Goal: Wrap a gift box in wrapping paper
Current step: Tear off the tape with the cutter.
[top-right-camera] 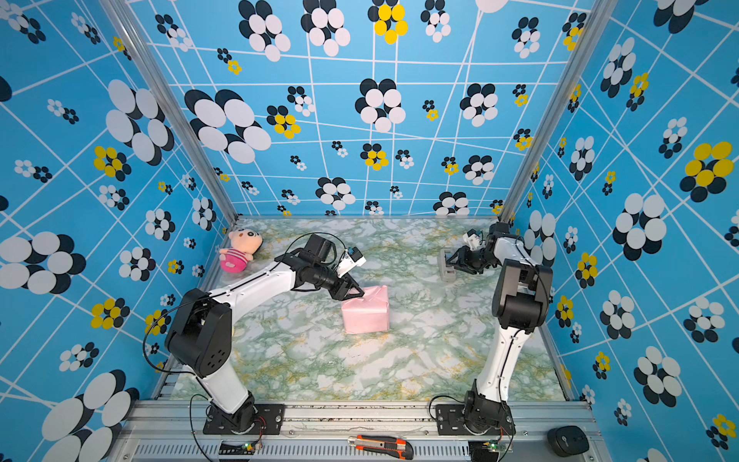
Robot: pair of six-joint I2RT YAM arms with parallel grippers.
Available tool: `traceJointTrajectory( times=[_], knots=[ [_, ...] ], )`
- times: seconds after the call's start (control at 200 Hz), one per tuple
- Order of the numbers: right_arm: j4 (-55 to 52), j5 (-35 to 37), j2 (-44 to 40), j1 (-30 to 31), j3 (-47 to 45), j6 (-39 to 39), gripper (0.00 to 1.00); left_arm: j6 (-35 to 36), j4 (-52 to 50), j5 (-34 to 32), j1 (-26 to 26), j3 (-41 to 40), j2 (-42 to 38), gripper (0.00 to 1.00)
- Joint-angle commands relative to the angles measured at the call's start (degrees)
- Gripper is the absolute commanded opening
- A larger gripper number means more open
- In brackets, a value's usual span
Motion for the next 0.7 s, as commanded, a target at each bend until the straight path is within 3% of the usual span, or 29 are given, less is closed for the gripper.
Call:
traceJointTrajectory(
  times=[0.0, 0.37, 0.695],
  knots=[
    [-3.3, -2.21, 1.67, 0.04, 1.63, -1.39, 0.43, 1.61, -3.54, -7.96, 0.06, -2.21, 1.5, 0.47],
    [-4.44, -6.01, 6.75, 0.13, 3.4, -2.26, 0.4, 1.52, -3.54, -7.86, -0.03, -1.81, 1.6, 0.46],
    [-2.96, -5.61, 5.55, 0.13, 3.49, -0.4, 0.15, 1.58, -3.46, -7.85, -0.03, -1.75, 1.68, 0.46]
  ],
)
